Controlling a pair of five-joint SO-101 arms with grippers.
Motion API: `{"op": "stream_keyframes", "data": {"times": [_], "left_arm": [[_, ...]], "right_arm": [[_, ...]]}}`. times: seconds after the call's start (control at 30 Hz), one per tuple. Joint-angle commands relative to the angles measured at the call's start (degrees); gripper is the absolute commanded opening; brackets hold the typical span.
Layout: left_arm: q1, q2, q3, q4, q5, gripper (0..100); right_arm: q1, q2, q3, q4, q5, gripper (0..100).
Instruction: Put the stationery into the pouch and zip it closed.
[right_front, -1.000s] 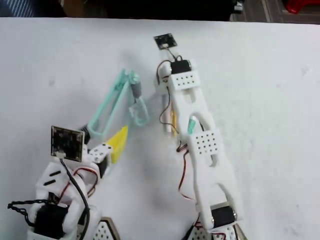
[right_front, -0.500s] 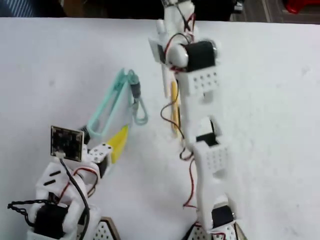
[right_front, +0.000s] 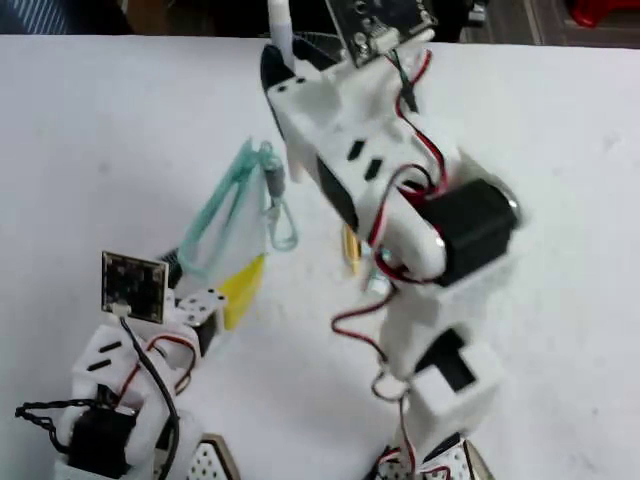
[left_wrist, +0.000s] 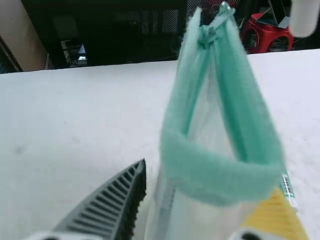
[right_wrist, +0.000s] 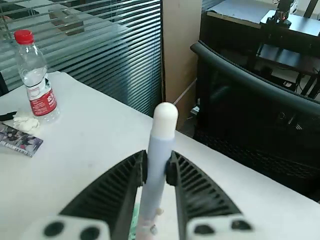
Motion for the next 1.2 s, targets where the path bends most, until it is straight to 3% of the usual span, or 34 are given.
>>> {"op": "stream_keyframes", "data": {"times": [0.0,0.17,0.33,0.5,0.77,1.03,1.17], "left_arm": [[0.1,0.9,-1.5,0.0,0.3,32],[0.2,0.9,-1.5,0.0,0.3,32],[3.9,0.9,-1.2,0.4,-1.6,32],[5.7,0.9,0.1,-0.1,-2.4,32],[5.6,0.9,0.0,-0.1,-2.3,32],[4.5,0.9,1.0,-2.2,-2.2,32],[4.0,0.9,1.0,-2.2,-2.2,32]], "right_arm": [[-2.4,-12.7,15.3,1.2,0.4,1.6],[-8.5,-28.4,33.9,-3.4,0.7,1.7],[-12.1,-37.2,41.9,-21.2,0.4,1.7],[-15.0,-36.8,51.9,-37.8,0.4,1.6],[-14.1,-40.9,67.9,-39.1,0.4,1.6],[-13.9,-50.7,70.8,-44.7,0.4,1.6],[-13.9,-54.9,70.9,-39.3,0.4,1.6]]}}
